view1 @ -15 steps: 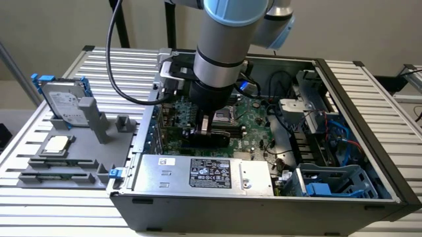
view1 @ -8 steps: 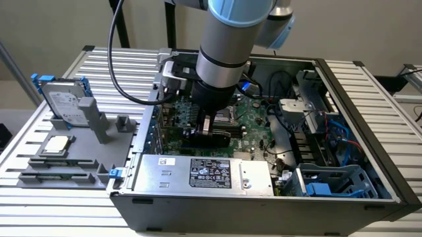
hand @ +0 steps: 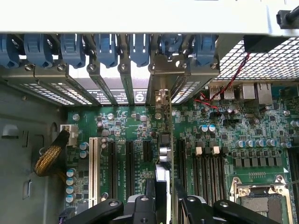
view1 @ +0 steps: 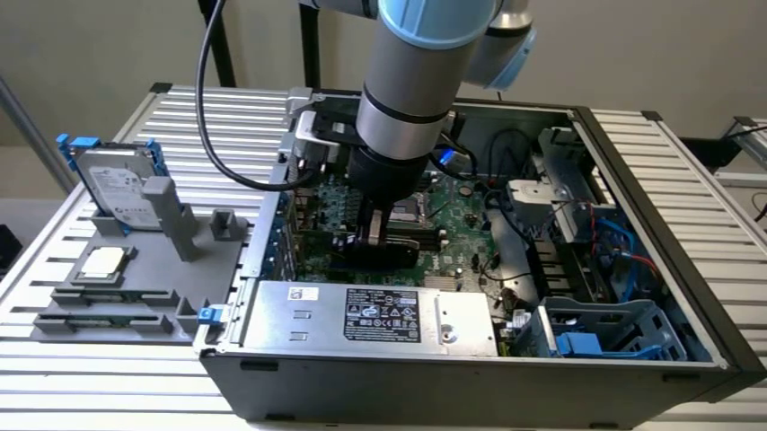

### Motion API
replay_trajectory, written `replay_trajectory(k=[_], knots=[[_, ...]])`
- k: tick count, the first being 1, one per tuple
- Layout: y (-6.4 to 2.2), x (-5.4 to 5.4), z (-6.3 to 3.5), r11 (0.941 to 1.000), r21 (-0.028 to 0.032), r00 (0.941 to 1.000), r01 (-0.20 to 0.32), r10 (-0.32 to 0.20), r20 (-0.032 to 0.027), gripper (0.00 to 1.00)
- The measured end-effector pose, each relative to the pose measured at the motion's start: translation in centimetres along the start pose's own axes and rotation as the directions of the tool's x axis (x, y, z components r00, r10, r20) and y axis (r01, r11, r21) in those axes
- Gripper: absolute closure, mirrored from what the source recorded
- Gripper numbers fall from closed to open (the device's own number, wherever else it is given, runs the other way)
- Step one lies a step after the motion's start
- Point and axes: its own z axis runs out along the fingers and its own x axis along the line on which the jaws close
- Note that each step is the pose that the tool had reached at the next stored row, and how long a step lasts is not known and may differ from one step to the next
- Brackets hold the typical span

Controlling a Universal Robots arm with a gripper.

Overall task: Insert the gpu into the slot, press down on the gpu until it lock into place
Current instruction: 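Insert the gpu into the slot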

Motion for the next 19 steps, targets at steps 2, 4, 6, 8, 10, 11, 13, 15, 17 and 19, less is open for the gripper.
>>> replay_trajectory(k=[2, 4, 6, 8, 10, 11, 13, 15, 17, 19], knots=[[0.00, 0.00, 0.00, 1.0000, 0.0000, 1.0000, 0.000, 0.000, 0.0000, 0.74], [0.00, 0.00, 0.00, 1.0000, 0.0000, 1.0000, 0.000, 0.000, 0.0000, 0.74], [0.00, 0.00, 0.00, 1.0000, 0.0000, 1.0000, 0.000, 0.000, 0.0000, 0.74], [0.00, 0.00, 0.00, 1.0000, 0.0000, 1.0000, 0.000, 0.000, 0.0000, 0.74], [0.00, 0.00, 0.00, 1.0000, 0.0000, 1.0000, 0.000, 0.000, 0.0000, 0.74], [0.00, 0.00, 0.00, 1.0000, 0.0000, 1.0000, 0.000, 0.000, -0.0001, 0.74], [0.00, 0.00, 0.00, 1.0000, 0.0000, 1.0000, 0.000, 0.000, 0.0000, 0.74], [0.00, 0.00, 0.00, 1.0000, 0.0000, 1.0000, 0.000, 0.000, 0.0000, 0.74], [0.00, 0.00, -0.02, 1.0000, 0.0000, 1.0000, 0.000, 0.000, 0.0000, 0.74], [0.02, -0.03, -0.19, 1.0000, 0.0003, 1.0000, 0.000, 0.000, 0.0010, 0.74]])
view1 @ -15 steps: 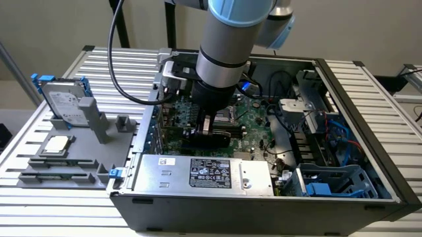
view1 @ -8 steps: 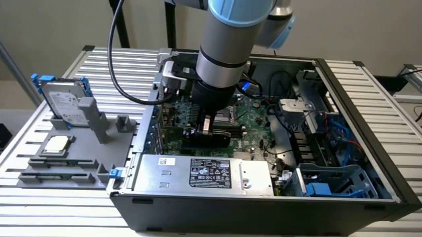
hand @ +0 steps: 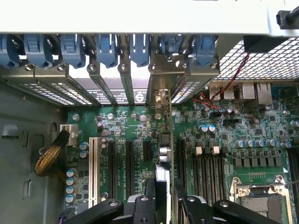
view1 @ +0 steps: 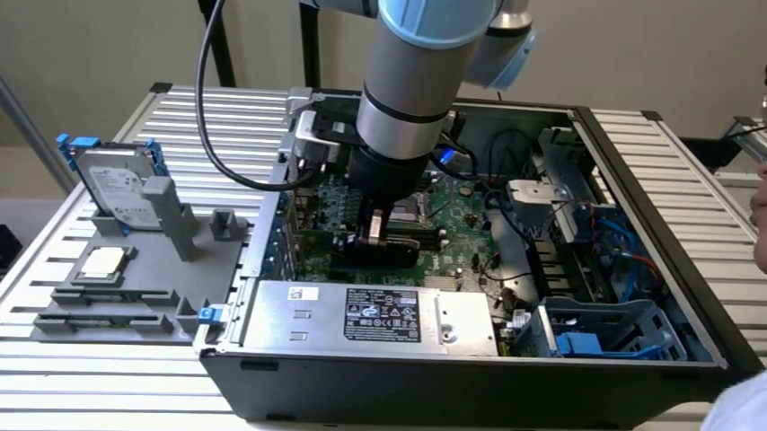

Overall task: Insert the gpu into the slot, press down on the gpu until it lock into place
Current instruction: 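Insert the gpu into the slot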

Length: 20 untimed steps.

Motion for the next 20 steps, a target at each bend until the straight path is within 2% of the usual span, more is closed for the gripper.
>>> replay_trajectory(k=[2, 3, 6, 8, 13, 20], knots=[[0.07, -0.1, -0.58, 1.0000, -0.0004, 1.0000, 0.001, -0.001, 0.0018, 0.74], [0.14, -0.1, -1.06, 1.0000, -0.0012, 1.0000, 0.001, -0.002, -0.0007, 0.74], [0.24, -0.1, -1.74, 1.0000, -0.0015, 1.0000, 0.003, -0.003, -0.0015, 0.74], [0.24, -0.1, -1.74, 1.0000, -0.0014, 1.0000, 0.003, -0.003, -0.0013, 0.74], [0.22, -0.2, -1.52, 1.0000, 0.0061, 1.0000, 0.005, -0.005, -0.0012, 0.74], [0.16, -0.2, -1.03, 0.9999, 0.0107, 1.0000, 0.005, -0.005, -0.0010, 0.74]])
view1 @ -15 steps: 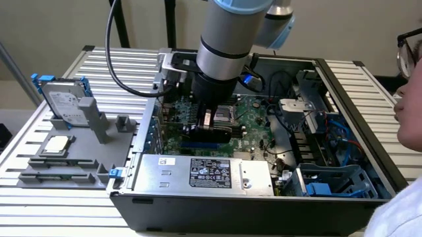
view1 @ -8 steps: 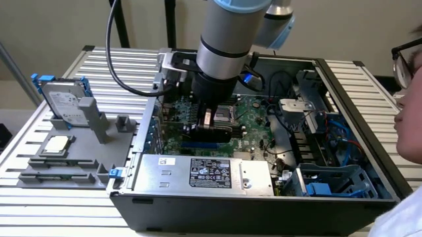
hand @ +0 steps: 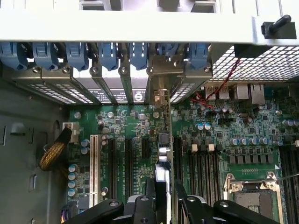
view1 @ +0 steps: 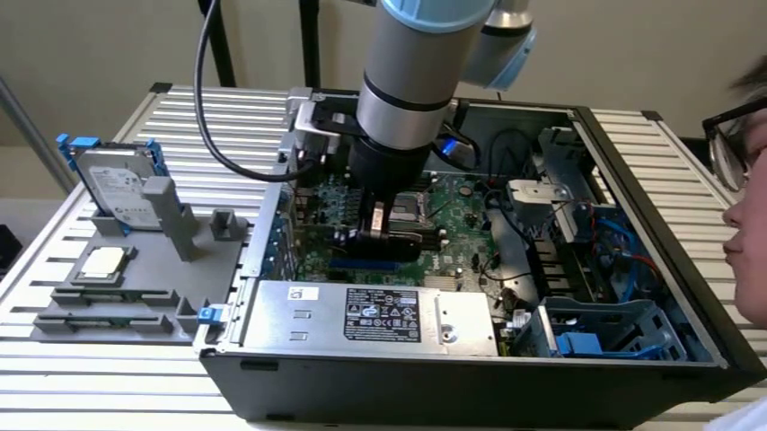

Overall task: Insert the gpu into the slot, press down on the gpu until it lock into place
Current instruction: 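Insert the gpu into the slot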

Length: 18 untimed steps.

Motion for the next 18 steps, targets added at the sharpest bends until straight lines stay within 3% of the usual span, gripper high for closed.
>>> replay_trajectory(k=[18], knots=[[0.01, 0.03, 0.46, 1.0000, 0.0017, 1.0000, 0.000, 0.000, -0.0014, 0.74]])
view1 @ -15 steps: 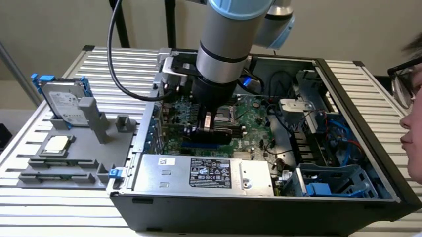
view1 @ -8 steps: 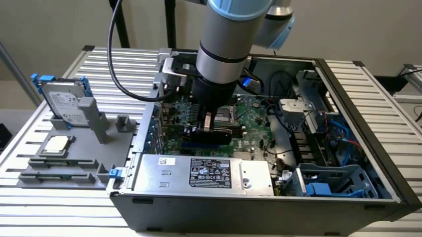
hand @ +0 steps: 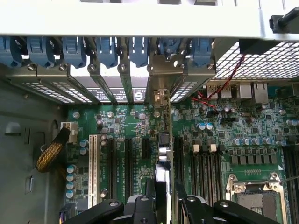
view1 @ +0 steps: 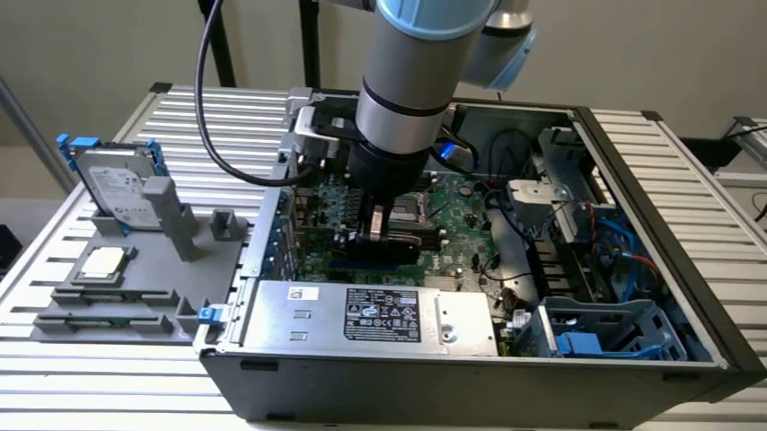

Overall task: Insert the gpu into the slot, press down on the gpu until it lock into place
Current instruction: 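Insert the gpu into the slot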

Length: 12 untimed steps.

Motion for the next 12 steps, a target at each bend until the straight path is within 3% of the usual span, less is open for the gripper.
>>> replay_trajectory(k=[5, 12], knots=[[0.00, 0.00, 0.03, 1.0000, -0.0007, 1.0000, -0.001, 0.001, -0.0020, 0.74], [-0.01, 0.01, 0.13, 1.0000, -0.0003, 0.9999, -0.003, 0.003, -0.0100, 0.74]])
